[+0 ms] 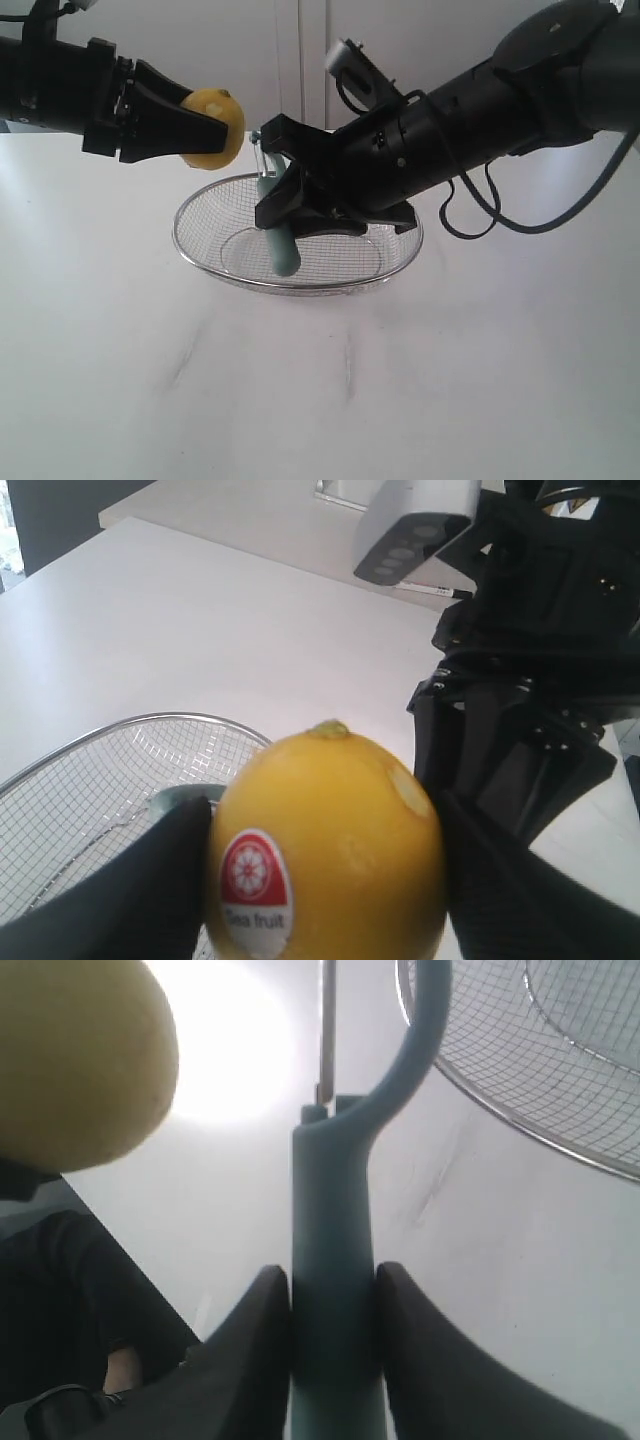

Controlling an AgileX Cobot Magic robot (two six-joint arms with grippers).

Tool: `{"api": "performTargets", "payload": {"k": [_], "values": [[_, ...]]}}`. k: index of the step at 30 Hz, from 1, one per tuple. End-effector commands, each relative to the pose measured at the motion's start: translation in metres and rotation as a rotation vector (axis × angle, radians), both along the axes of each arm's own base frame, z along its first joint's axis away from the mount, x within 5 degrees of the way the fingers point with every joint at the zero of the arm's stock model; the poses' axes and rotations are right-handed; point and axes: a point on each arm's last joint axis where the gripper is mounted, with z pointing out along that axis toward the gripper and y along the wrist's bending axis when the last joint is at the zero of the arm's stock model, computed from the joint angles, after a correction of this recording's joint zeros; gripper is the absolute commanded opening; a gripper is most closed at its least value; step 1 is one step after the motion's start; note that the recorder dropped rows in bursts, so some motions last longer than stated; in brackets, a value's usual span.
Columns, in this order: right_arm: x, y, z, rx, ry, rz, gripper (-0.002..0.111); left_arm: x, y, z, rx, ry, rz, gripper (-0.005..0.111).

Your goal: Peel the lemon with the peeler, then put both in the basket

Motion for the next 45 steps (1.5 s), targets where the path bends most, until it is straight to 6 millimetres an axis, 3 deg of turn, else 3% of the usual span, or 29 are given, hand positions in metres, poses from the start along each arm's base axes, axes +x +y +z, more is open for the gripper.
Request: {"api": "performTargets", "payload": {"k": [1,13,30,39,45], "values": [[0.0,0.002,0.002,0.028,0.013,0.01,0.0,-0.003,-0.002,0.006,-0.046,0.005,-0.013,0.0],[-0.001,0.005,0.011,0.109,0.012,0.002,0.0,-0.003,-0.002,0.006,-0.042,0.005,-0.015,0.0],[-0.011,-0.007,0.05,0.154,-0.141,-0.078,0.0,-0.003,-0.002,0.005,-0.036,0.006,-0.016,0.0],[-0.011,-0.008,0.049,0.125,-0.161,-0.07,0.0,-0.003,-0.002,0.005,-0.036,0.005,-0.014,0.0],[-0.009,-0.014,0.041,0.009,-0.186,-0.079,0.0,-0.003,-0.002,0.005,-0.036,0.005,-0.014,0.0]]}}
